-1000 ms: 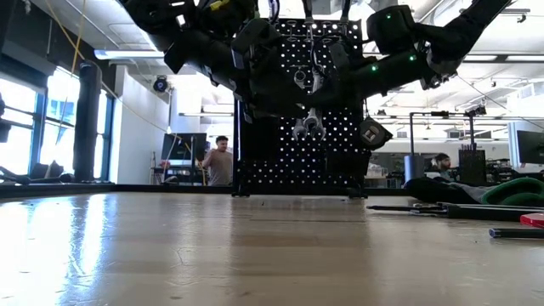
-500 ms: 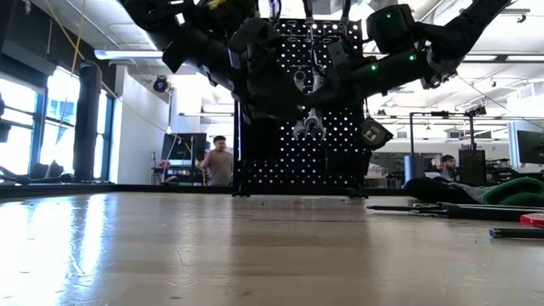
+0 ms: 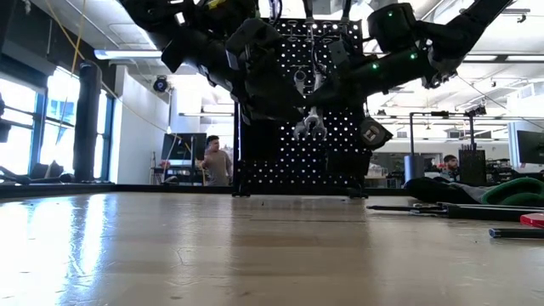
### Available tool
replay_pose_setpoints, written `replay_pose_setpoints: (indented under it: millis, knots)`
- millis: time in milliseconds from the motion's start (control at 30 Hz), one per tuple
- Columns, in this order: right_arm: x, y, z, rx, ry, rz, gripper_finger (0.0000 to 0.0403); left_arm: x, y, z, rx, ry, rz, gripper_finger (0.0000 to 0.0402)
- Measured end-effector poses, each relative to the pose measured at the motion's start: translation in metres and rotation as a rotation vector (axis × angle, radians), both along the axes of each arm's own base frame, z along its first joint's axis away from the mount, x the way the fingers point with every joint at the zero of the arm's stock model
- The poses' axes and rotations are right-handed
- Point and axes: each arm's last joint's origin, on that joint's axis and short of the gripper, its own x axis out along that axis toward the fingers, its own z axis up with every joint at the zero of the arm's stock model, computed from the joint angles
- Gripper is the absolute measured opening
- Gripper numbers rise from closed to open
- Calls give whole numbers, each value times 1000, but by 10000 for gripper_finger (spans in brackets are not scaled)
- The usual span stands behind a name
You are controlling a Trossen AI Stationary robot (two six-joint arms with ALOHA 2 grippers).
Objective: Hang tools onto peg board
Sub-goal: Hang the silver wrench on the peg board
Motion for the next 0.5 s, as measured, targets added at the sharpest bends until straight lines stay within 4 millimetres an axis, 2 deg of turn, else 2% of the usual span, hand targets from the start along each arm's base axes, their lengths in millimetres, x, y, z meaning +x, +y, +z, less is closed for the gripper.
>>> replay_pose_setpoints:
  millis: [500]
  knots:
    - [-4,-2,0,23,20,15,14,-1,0,-1,1,11,0,176]
